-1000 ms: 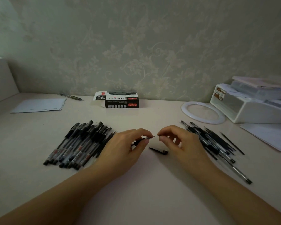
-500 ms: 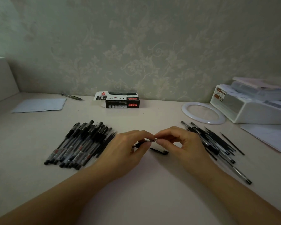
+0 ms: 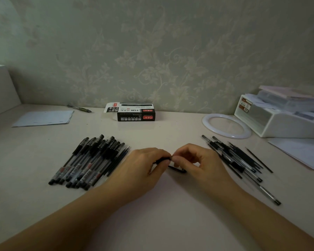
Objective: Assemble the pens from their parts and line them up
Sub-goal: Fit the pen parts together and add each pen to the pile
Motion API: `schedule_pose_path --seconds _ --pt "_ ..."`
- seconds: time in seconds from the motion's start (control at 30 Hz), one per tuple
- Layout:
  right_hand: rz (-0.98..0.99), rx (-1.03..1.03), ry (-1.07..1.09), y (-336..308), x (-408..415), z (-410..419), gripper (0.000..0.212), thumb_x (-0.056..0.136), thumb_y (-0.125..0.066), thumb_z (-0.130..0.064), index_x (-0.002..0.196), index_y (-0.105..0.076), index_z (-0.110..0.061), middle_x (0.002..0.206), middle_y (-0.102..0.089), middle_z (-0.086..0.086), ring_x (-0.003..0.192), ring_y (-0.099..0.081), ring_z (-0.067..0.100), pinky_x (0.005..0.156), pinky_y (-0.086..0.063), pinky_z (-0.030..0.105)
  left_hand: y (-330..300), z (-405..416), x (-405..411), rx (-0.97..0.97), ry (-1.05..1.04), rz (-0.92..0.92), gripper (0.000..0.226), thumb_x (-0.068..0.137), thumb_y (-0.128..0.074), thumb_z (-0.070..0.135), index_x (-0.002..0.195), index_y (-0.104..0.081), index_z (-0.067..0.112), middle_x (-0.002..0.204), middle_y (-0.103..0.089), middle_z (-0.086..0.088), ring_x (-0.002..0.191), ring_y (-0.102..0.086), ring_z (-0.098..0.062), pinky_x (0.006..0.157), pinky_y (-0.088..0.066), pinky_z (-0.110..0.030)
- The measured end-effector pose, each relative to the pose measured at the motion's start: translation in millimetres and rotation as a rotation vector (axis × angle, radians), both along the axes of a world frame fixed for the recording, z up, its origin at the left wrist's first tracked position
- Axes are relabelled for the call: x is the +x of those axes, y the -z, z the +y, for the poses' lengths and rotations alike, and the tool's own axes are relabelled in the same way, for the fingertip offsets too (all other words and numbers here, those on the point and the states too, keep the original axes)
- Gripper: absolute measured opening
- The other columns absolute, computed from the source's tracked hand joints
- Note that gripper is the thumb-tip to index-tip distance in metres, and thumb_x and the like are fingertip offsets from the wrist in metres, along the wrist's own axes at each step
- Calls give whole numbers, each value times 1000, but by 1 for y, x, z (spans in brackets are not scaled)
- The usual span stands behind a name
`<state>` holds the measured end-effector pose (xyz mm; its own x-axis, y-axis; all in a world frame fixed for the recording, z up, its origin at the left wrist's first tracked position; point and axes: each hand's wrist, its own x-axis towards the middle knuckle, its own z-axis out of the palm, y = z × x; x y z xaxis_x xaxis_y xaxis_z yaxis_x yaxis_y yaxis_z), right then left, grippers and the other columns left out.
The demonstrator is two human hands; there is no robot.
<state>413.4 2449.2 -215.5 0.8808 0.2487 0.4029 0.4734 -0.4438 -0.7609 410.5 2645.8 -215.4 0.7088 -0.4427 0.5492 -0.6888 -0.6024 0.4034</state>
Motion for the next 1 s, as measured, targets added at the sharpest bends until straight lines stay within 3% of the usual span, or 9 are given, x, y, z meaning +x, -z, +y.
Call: schedule_pose_path --seconds 0.07,0.17,0.23,0.33,0.4,0.53,0.7,0.9,1.0 --pt "12 -34 11 2 0 1 17 91 -64 -37 80 -71 -26 72 -69 -10 66 -62 5 63 -49 18 1 -1 0 13 8 -13 17 92 -57 24 104 -69 23 80 -64 15 65 -47 7 63 -32 -6" --pt "-6 -111 34 2 0 1 41 90 -51 -53 75 -68 -19 68 -66 -4 63 -59 10 62 -48 29 3 -3 0 14 -9 -26 17 90 -58 27 103 -69 23 82 -67 12 66 -48 2 62 -35 -8" --pt "-18 -93 39 2 1 -1 32 89 -56 -52 81 -69 -24 76 -68 -7 68 -60 9 61 -44 20 3 -3 1 -3 -35 -28 17 90 -58 28 102 -70 24 81 -67 13 67 -50 -1 61 -39 -13" --pt "-29 -72 24 0 2 -2 4 87 -71 -31 85 -68 -30 81 -67 -16 71 -56 3 64 -38 8 2 -1 2 -18 -53 -32 16 89 -59 28 99 -70 23 80 -66 13 67 -52 -3 60 -41 -14" --pt "-47 -84 11 1 1 -2 6 88 -70 -30 83 -68 -29 77 -65 -15 70 -54 4 64 -37 7 2 -1 2 -25 -47 -32 14 90 -60 27 99 -70 23 79 -65 14 67 -53 -3 60 -40 -13" --pt "-67 -112 43 1 1 0 30 90 -53 -48 75 -67 -26 67 -64 -15 68 -56 6 62 -37 11 1 -3 -1 -24 -33 -24 18 90 -58 30 101 -70 23 79 -65 14 67 -54 -5 61 -42 -17" --pt "-49 -94 9 -2 0 0 6 90 -68 -30 85 -69 -26 79 -66 -14 67 -53 4 61 -37 9 0 -2 -1 -26 -37 -20 14 91 -59 26 99 -70 23 79 -65 13 66 -54 -8 61 -42 -19" --pt "-31 -123 11 1 -1 2 27 94 -53 -44 78 -66 -26 71 -63 -10 64 -53 5 61 -37 12 1 -4 -2 -29 -10 -24 16 90 -60 26 102 -70 21 81 -66 12 67 -53 -4 61 -41 -13" --pt "-28 -93 15 0 -1 1 14 93 -62 -38 85 -67 -27 76 -64 -13 62 -53 6 60 -38 11 1 -2 0 -53 -28 -24 12 91 -62 23 100 -70 21 81 -67 13 67 -55 -5 61 -41 -13"
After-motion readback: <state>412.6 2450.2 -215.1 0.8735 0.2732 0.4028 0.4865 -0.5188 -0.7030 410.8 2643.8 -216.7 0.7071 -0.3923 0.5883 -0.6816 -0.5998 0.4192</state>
